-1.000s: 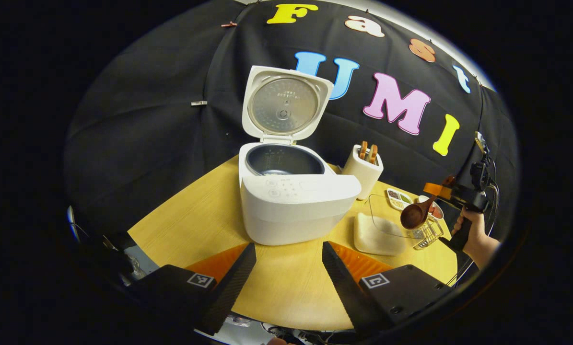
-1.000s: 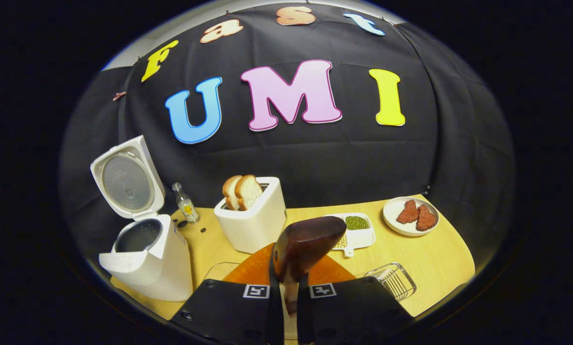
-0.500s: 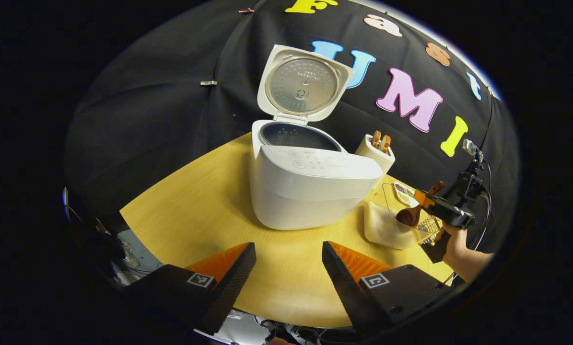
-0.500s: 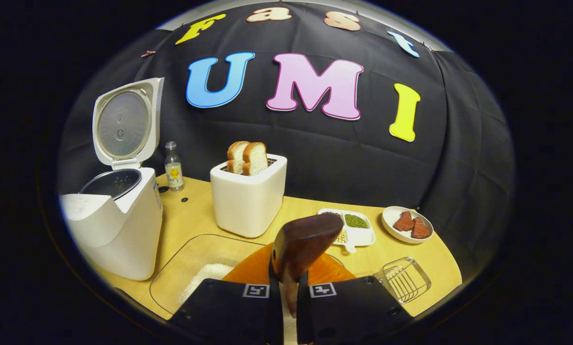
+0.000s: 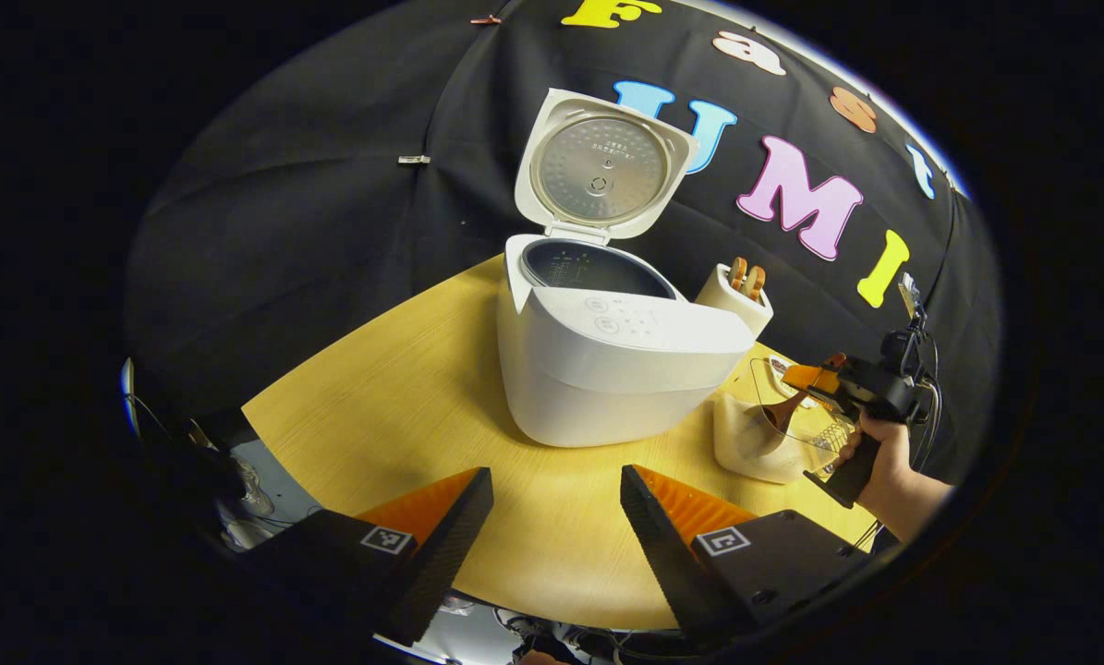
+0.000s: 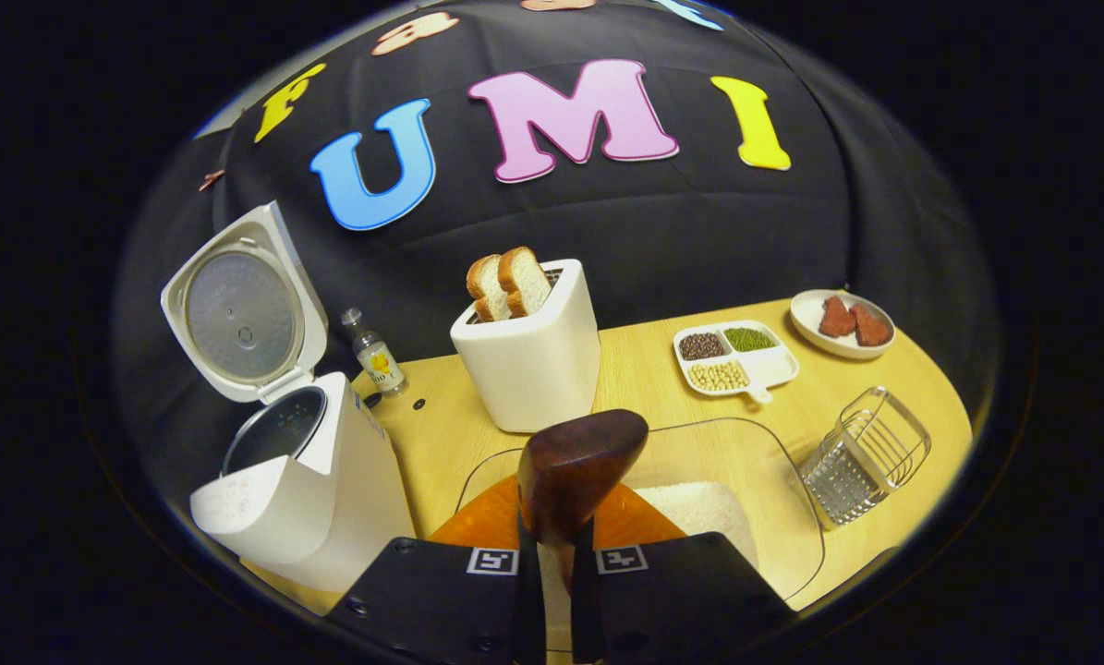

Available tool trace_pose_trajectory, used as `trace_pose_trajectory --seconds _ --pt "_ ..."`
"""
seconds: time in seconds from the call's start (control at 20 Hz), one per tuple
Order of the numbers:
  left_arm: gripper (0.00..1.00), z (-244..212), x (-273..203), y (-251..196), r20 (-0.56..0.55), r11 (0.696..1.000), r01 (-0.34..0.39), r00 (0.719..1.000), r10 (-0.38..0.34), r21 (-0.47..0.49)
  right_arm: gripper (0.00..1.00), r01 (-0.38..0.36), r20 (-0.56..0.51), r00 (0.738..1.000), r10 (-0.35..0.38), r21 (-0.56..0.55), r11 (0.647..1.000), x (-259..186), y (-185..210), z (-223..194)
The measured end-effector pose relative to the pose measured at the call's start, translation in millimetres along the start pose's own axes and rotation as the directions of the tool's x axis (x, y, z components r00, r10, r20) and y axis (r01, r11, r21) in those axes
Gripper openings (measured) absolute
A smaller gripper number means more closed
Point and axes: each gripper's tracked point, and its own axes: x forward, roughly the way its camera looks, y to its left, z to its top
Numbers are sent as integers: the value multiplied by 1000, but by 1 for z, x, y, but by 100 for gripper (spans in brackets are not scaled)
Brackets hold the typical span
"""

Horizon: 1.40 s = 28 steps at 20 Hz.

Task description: Close the left gripper, press the button to open the rice cooker; take a wooden spoon from the chopstick holder with the right hand, scoop a spoonful of rice and pour it into the rice cooker, then put the wooden spoon back into the chopstick holder.

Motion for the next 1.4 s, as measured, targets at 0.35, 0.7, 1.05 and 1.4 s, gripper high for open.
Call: trace_pose_trajectory --seconds 0.35,0.7,1.05,1.4 --pt "96 4 -1 -6 -3 1000 20 1000 -20 16 16 0 -95 995 26 267 964 -16 -11 0" --pt "95 22 -11 -8 44 999 18 999 -19 28 15 58 -119 993 7 537 842 -37 -44 17" --pt "96 24 -14 -5 41 997 44 998 -46 57 15 86 -74 996 -51 640 764 -62 -79 54" --pt "95 32 -19 -9 64 995 48 997 -54 86 15 91 -61 996 -68 727 680 -77 -93 82"
